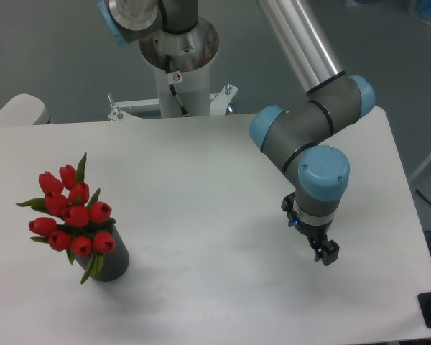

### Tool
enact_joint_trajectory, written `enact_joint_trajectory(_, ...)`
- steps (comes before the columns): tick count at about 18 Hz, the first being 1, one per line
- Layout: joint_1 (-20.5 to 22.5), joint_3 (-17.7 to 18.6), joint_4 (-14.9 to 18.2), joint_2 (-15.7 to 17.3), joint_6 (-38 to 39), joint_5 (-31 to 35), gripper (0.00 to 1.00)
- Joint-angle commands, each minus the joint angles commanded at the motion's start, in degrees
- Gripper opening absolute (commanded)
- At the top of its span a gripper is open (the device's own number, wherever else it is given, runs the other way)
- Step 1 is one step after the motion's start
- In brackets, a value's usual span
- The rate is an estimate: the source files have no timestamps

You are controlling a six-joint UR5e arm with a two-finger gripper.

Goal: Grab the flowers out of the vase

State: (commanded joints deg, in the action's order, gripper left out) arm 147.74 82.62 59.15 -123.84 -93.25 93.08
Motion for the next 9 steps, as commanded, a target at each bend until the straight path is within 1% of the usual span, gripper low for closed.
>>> enact_joint_trajectory(5,0.26,-0.18,0.00,-0.09,-0.44,0.00,1.00)
enact_joint_trajectory(8,0.44,1.31,-0.88,0.00,-0.09,-0.62,1.00)
enact_joint_trajectory(9,0.53,1.32,-1.05,0.09,0.00,-0.70,1.00)
